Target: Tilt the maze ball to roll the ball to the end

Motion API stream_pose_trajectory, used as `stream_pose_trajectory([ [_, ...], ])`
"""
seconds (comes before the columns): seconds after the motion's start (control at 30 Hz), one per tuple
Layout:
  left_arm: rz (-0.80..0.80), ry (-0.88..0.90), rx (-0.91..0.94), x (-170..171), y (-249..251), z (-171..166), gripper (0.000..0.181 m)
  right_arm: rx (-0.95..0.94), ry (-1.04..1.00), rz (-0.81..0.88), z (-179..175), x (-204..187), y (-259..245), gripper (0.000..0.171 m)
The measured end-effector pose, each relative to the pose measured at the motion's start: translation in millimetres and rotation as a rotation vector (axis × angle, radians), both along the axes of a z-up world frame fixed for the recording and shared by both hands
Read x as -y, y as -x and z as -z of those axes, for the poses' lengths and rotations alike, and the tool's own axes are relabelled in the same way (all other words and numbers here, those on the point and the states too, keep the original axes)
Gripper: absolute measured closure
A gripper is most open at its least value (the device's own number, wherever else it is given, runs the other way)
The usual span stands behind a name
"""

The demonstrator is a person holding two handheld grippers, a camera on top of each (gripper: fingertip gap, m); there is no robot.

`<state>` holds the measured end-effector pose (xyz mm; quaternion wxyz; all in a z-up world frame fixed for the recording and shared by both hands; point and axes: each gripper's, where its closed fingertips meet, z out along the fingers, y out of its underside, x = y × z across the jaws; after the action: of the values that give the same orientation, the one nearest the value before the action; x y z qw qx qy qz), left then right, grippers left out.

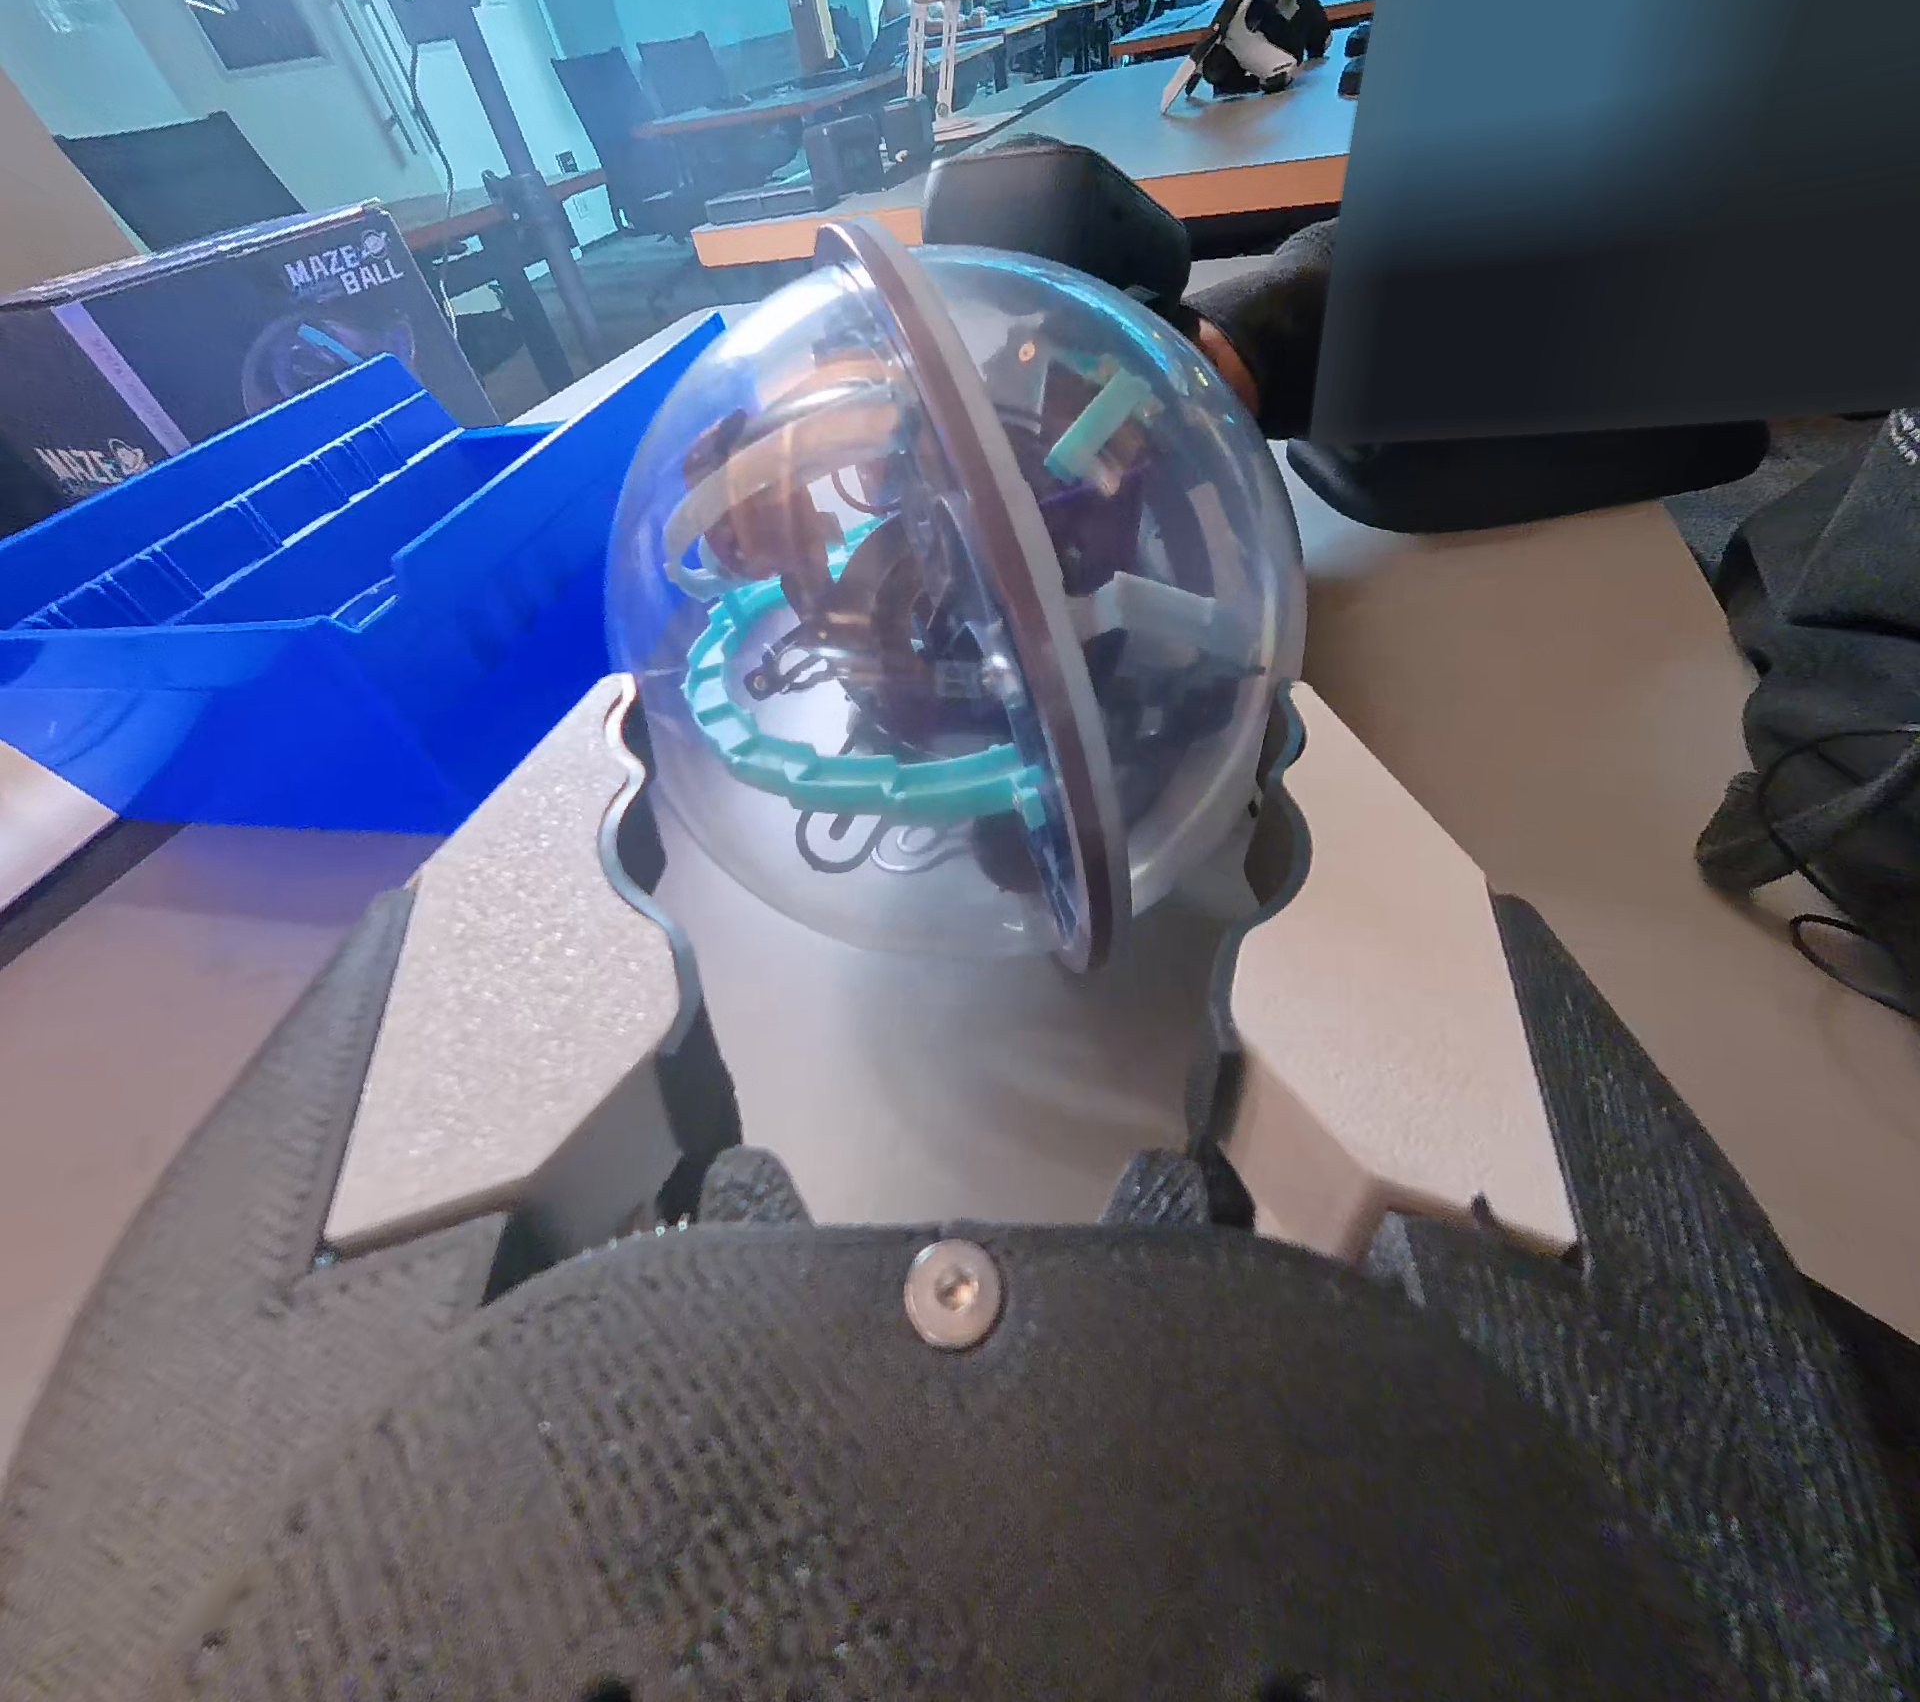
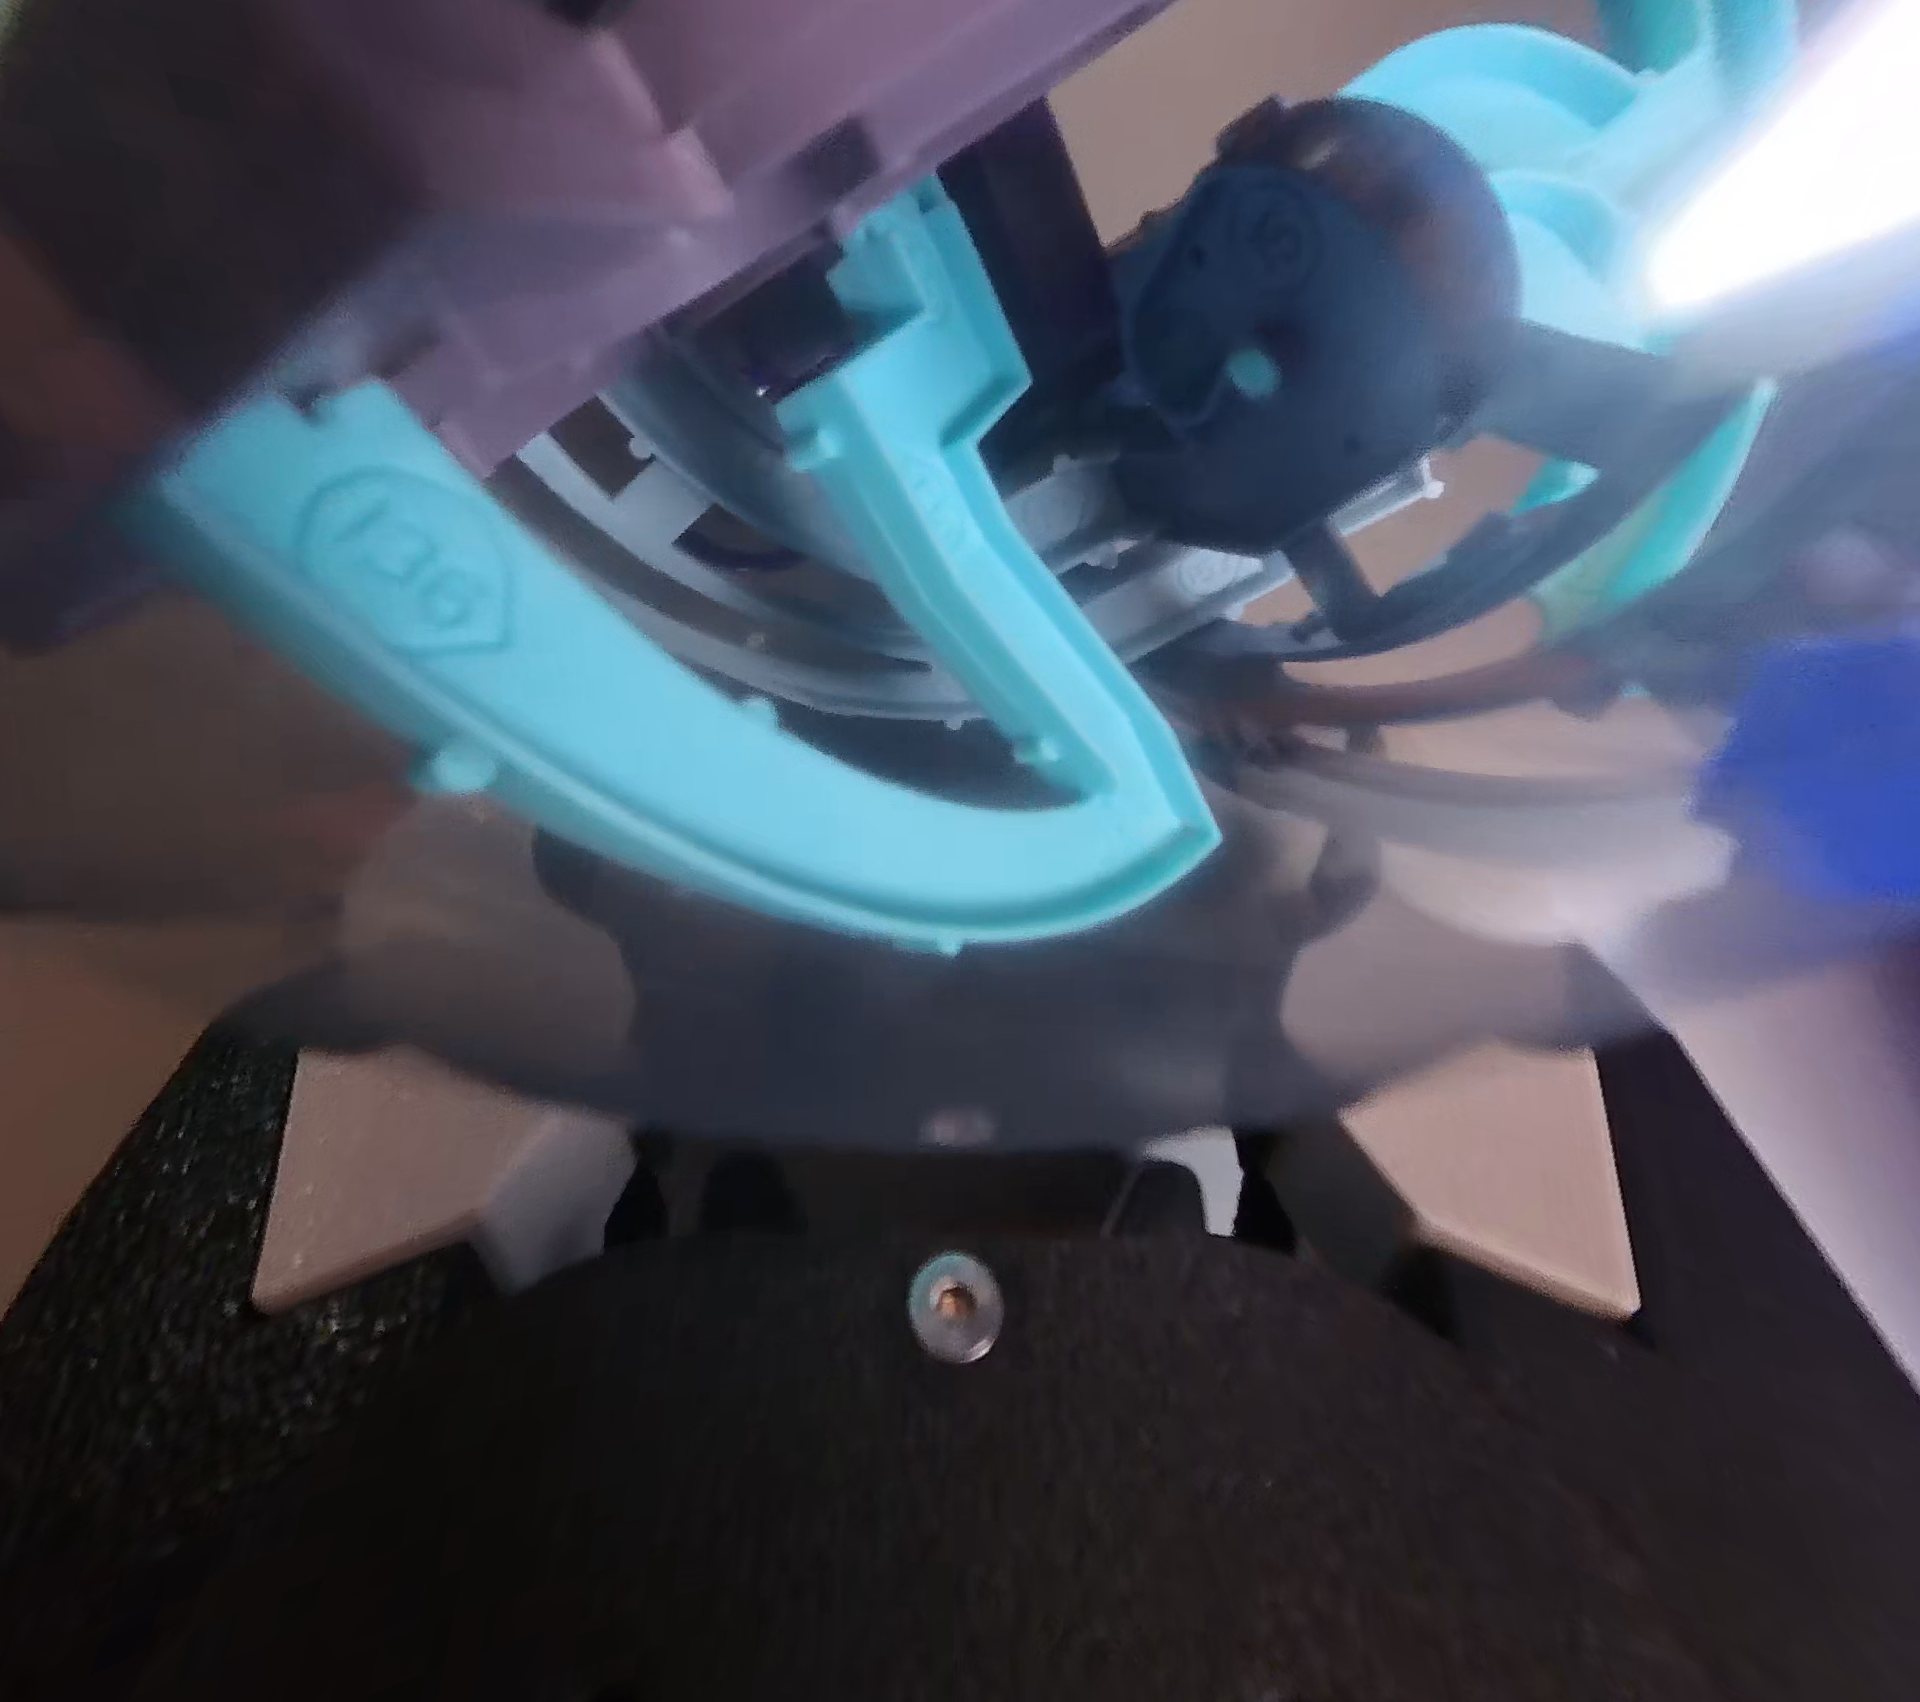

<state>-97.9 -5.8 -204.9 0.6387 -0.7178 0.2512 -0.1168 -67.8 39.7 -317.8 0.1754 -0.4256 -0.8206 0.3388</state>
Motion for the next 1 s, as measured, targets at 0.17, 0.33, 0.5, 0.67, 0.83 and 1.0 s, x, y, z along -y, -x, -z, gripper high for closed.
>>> stream_pose_trajectory([
  [0.17,-0.004,-0.014,0.003,-1.6,-2.4,-2.6,0.070,-0.025,0.048,0.004,-7.0,-2.5,-7.4,0.027],
  [0.33,-0.003,-0.021,0.002,-4.5,-5.5,-4.3,0.072,-0.049,0.072,0.012,-26.3,-15.4,-30.2,0.023],
  [0.5,-0.001,-0.020,-0.005,-7.9,-8.2,-2.8,0.073,-0.190,-0.003,-0.005,-96.4,-34.8,-34.1,0.022],
  [0.67,-0.004,-0.007,-0.016,-12.7,-10.3,1.6,0.074,-0.253,-0.191,-0.131,-119.8,-17.9,-6.1,0.023],
  [0.83,-0.016,0.005,-0.025,-13.6,-8.4,8.8,0.075,-0.242,-0.185,-0.151,-107.7,-14.5,2.9,0.022],
  [1.0,-0.019,0.040,-0.014,-15.2,-2.5,17.9,0.070,-0.234,-0.202,-0.164,-108.1,-10.7,5.5,0.022],
])
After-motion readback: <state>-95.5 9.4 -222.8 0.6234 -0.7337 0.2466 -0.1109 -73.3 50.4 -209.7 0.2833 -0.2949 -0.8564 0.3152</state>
